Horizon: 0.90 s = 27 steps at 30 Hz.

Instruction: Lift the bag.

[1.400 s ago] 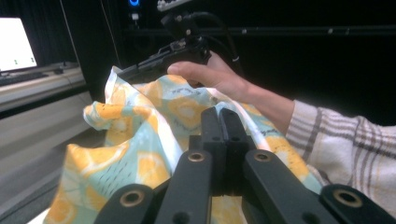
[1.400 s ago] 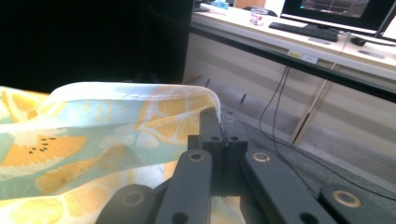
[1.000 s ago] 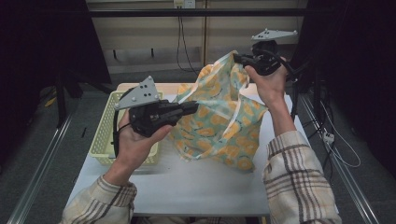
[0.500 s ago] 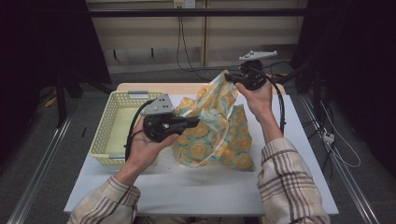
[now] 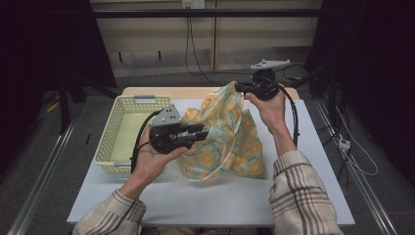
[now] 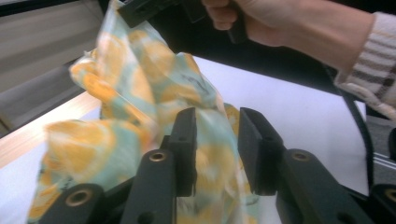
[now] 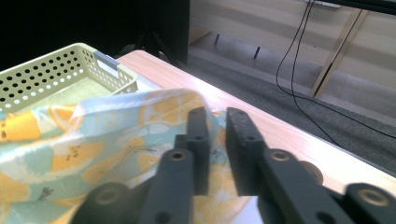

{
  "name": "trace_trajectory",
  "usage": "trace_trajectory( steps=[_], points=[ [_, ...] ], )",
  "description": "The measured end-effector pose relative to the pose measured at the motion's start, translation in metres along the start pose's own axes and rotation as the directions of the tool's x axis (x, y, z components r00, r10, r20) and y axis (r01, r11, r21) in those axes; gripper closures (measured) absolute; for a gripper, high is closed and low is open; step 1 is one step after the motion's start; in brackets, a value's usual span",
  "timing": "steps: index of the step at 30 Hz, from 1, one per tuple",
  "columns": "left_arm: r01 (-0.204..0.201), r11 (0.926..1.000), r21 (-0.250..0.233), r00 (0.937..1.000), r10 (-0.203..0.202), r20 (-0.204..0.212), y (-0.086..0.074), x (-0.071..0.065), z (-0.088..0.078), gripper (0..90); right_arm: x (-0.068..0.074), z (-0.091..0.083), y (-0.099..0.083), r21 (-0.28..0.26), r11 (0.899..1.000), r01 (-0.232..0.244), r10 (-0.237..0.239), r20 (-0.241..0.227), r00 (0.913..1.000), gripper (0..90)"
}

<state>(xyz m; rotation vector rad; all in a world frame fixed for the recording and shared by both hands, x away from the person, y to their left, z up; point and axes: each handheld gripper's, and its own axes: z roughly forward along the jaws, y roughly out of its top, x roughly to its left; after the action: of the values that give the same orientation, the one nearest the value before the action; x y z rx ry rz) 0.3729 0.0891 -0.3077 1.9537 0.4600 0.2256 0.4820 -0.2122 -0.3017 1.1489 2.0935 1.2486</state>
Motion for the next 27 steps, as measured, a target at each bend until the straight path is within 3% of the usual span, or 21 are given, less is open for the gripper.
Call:
trace_trajectory(
  steps=[7,12,23,27],
  points=[
    [0.004,1.0000,0.001,0.9993,-0.004,-0.038,0.000,0.001,0.002,46.6,0.001,-0.001,-0.008,0.007,1.000,-0.003,0.003,0.007,1.0000,54.9],
    [0.001,1.0000,0.004,0.9957,-0.001,-0.092,0.000,0.003,0.002,29.9,0.000,-0.010,-0.011,-0.001,1.000,-0.012,0.012,0.020,0.9997,38.8],
    [-0.005,0.9997,0.023,0.9938,0.007,-0.111,-0.001,0.000,0.006,20.6,0.004,-0.019,-0.024,0.021,1.000,-0.014,0.013,0.031,0.9994,22.9],
    [0.004,0.9996,0.026,0.9894,0.000,-0.145,-0.002,0.006,0.003,18.0,0.011,-0.027,-0.030,0.000,1.000,-0.007,0.007,0.022,0.9997,18.9]
  ],
)
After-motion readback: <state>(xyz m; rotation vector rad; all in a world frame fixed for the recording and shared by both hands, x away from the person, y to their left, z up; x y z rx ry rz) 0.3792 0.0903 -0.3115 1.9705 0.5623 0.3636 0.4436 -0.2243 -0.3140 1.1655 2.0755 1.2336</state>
